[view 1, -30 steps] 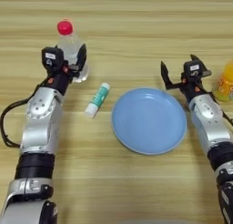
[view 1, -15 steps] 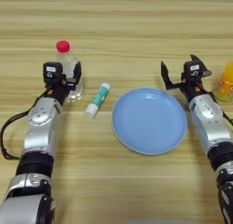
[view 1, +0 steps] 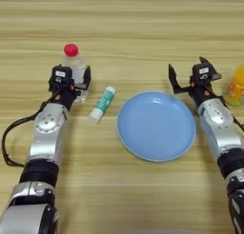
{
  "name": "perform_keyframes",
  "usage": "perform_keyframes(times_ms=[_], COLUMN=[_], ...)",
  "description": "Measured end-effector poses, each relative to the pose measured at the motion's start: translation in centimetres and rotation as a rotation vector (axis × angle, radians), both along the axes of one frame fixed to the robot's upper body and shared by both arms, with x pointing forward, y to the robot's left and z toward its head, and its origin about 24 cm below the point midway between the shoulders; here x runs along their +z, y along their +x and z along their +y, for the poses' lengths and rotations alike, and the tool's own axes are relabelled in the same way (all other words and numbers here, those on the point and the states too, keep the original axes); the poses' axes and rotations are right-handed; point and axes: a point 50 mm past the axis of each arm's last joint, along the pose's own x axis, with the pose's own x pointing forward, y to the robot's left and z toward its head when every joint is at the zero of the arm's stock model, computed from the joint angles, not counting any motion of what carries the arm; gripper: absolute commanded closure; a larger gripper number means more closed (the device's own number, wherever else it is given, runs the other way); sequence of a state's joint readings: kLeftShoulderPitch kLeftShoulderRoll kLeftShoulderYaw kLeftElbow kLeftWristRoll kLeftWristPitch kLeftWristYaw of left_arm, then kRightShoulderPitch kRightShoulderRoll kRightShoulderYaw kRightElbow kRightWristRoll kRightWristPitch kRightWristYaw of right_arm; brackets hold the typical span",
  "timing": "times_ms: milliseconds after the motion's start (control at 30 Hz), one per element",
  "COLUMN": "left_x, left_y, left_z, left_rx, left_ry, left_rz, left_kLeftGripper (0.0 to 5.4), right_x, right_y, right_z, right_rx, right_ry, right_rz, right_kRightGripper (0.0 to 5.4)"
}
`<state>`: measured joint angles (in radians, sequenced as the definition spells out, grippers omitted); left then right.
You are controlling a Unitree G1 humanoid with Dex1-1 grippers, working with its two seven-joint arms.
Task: Move the objects on the table
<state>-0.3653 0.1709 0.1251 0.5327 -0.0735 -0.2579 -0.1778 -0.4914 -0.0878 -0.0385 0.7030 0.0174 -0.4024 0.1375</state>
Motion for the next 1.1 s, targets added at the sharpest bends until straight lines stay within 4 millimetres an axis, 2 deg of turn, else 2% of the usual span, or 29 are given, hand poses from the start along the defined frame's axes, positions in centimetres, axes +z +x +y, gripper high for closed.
perform_keyframes(times_ms=[333,600,1100], left_x=[-0.1,-0.2,-0.6], left_y=[0.0,-0.1,-2.3], left_z=[0.1,0.2,0.3], left_rx=[0.020,0.026,0.027], left_ry=[-0.001,-0.002,0.007], left_rz=[-0.007,-0.003,-0.005], left_kLeftGripper=[0.02,0.02,0.02], right_x=[0.0,0.1,0.0], right_y=[0.0,0.0,0.0], right_z=[-0.3,-0.5,-0.7], right_rx=[-0.009,-0.016,-0.021], right_ry=[0.001,0.001,0.002], right_rz=[-0.001,-0.002,0.000], right_kRightGripper=[0.00,0.00,0.00])
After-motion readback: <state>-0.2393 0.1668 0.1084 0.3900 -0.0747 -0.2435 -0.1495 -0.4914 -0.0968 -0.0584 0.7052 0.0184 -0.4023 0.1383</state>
